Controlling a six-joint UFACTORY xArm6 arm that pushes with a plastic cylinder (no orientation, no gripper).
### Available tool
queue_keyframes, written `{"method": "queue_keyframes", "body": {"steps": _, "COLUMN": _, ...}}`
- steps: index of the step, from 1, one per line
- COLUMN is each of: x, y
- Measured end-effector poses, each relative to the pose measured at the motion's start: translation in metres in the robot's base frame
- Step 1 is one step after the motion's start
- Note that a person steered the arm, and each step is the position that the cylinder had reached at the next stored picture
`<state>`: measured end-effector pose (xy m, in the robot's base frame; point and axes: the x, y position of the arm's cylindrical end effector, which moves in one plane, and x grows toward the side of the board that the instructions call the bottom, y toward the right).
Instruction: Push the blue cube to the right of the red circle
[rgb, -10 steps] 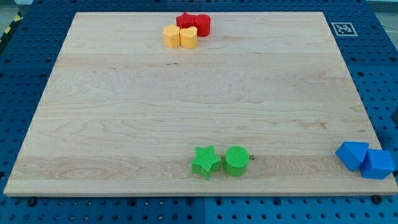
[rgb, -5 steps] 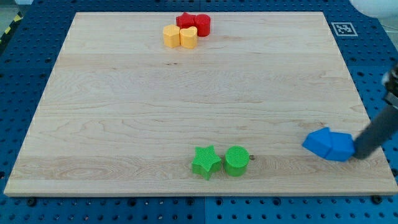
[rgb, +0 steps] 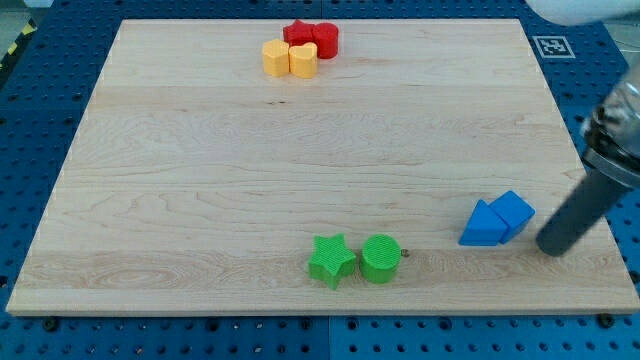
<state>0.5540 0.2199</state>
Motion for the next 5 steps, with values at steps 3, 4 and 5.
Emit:
{"method": "queue_keyframes", "body": {"steps": 3, "x": -0.033, "y": -0.001}}
{"method": "queue_keyframes", "body": {"steps": 4, "x": -0.007, "y": -0.008}}
{"method": "queue_keyframes", "body": {"steps": 5, "x": -0.027, "y": -0.059}}
